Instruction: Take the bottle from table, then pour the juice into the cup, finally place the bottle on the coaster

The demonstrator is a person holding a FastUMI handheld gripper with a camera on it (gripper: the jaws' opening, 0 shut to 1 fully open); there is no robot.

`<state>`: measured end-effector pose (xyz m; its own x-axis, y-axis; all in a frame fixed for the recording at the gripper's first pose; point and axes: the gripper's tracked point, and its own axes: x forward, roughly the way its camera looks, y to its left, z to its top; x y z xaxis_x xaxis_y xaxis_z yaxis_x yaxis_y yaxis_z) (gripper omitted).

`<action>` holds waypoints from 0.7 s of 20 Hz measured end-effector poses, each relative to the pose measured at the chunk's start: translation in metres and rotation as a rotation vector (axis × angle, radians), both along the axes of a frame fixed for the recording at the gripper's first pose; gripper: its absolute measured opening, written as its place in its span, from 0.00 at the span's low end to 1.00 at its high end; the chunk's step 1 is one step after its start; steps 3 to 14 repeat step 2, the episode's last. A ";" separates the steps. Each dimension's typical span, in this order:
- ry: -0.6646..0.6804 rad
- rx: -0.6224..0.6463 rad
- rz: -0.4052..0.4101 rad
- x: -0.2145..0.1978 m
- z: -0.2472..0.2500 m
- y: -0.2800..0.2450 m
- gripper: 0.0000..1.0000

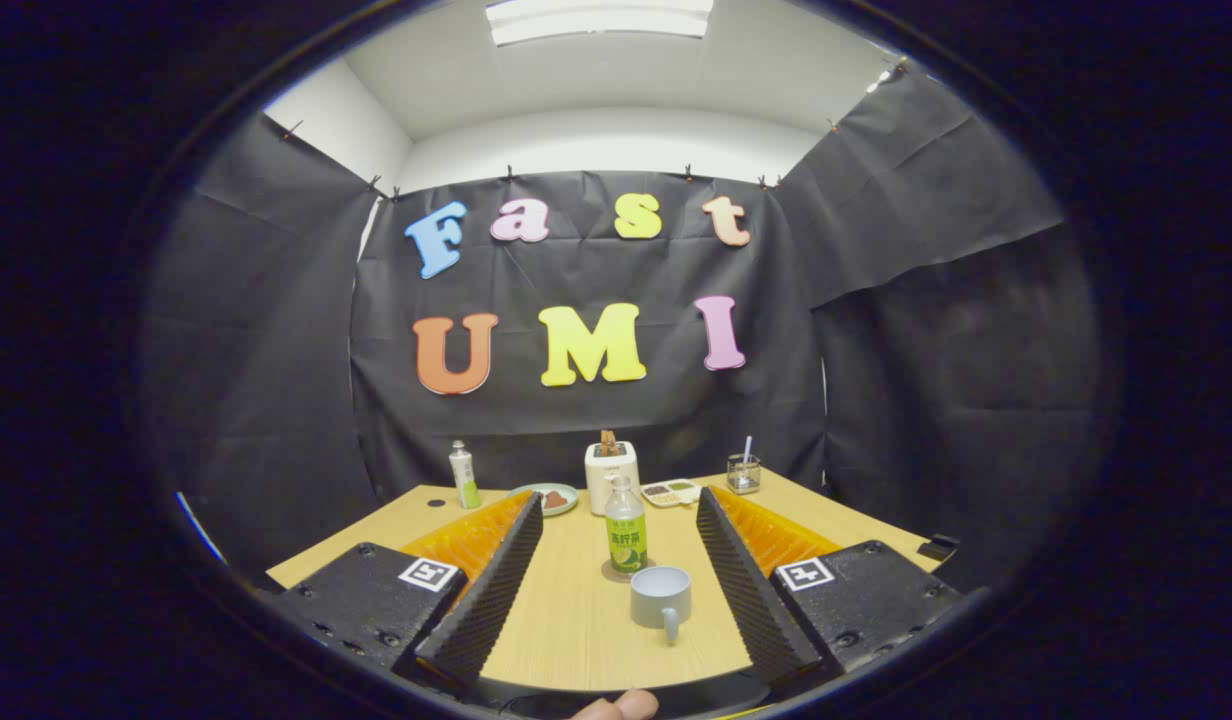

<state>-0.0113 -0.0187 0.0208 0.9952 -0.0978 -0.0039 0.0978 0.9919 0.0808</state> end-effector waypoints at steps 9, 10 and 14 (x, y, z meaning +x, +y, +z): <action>0.000 -0.019 -0.008 -0.002 0.001 -0.001 1.00; 0.000 -0.019 -0.008 -0.002 0.001 -0.001 1.00; 0.000 -0.019 -0.008 -0.002 0.001 -0.001 1.00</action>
